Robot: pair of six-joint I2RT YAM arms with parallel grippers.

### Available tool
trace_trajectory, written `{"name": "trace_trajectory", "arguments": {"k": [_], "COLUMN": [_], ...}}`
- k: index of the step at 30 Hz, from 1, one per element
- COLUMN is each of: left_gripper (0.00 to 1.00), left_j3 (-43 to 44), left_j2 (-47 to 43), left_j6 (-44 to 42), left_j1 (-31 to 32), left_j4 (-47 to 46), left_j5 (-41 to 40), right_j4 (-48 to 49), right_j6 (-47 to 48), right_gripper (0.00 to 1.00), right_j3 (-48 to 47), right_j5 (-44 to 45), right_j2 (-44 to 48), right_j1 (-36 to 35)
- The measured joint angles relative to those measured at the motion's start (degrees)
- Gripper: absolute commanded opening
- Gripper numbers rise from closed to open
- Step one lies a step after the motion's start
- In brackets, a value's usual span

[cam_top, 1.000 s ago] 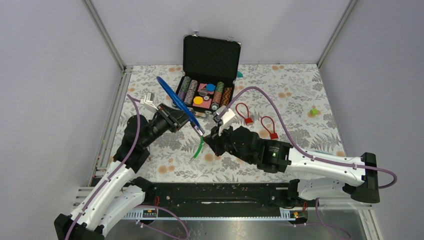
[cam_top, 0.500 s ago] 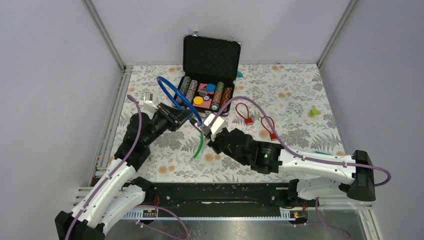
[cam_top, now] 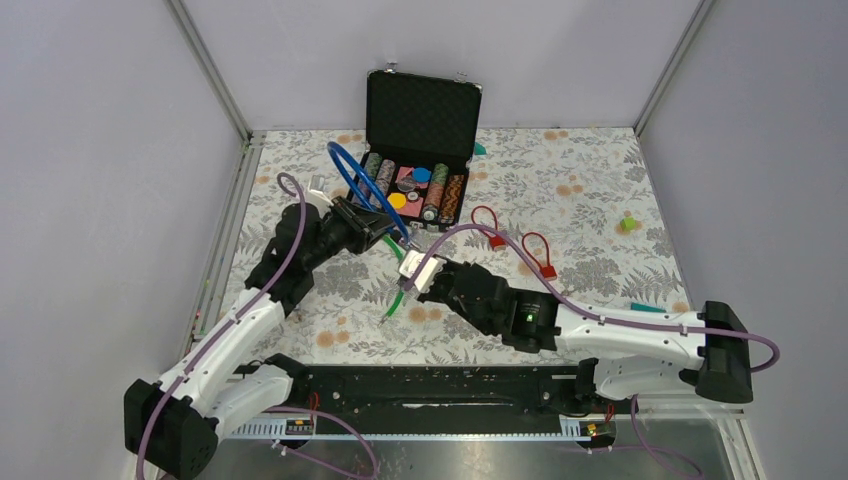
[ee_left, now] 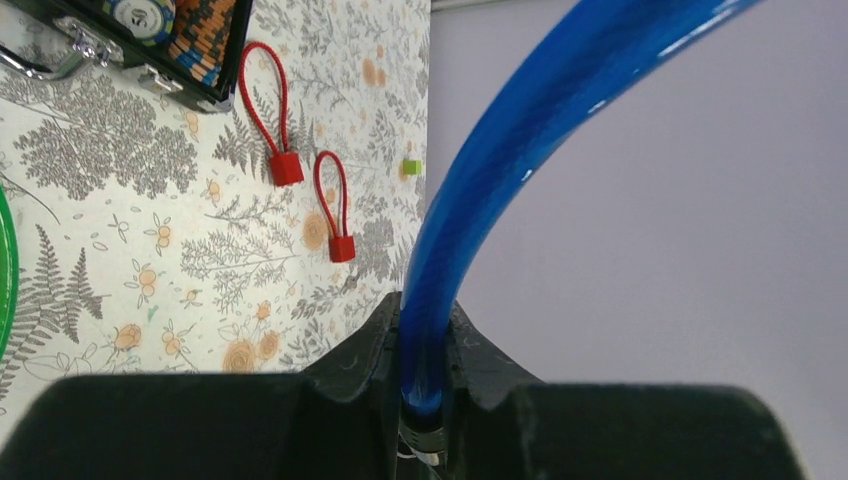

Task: Lock with the key
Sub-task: Lock the lock, then place the lock at the center of the board.

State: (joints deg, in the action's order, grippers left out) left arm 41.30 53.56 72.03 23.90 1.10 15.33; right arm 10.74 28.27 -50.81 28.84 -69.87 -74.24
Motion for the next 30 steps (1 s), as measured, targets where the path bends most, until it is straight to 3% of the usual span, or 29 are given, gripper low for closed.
{"name": "trace_trajectory", "arguments": {"k": [9, 15, 22, 26, 30], "left_gripper": [0.00, 0.00, 0.00, 0.00, 0.00], "left_j3": [0.4, 0.3, -0.3, -2.1, -5.5], "left_j2": [2.8, 4.3, 4.3, 3.6, 3.2], "left_j6": [1.5, 1.0, -0.1, -2.2, -4.6], "left_j1": [-0.2, -2.9, -2.7, -1.0, 5.7], "left_j4": [-0.3, -0.6, -0.7, -0.8, -2.3], "left_j5": [5.6, 1.4, -0.2, -2.4, -6.0], "right_j4": [-7.6, -14.1, -19.0, -20.4, -21.7], "right_j6": [-5.7, -10.2, -16.8, -22.9, -30.8], "right_gripper": [0.00, 0.00, 0.00, 0.00, 0.00], "right_j3": [0.0, 0.0, 0.0, -0.1, -0.1], "right_j5": [-4.7, -5.9, -5.5, -5.5, -5.0], "right_j2": [9.9, 16.7, 16.1, 17.4, 22.4], "right_j1": [0.0, -0.1, -0.1, -0.1, -0.1]}}
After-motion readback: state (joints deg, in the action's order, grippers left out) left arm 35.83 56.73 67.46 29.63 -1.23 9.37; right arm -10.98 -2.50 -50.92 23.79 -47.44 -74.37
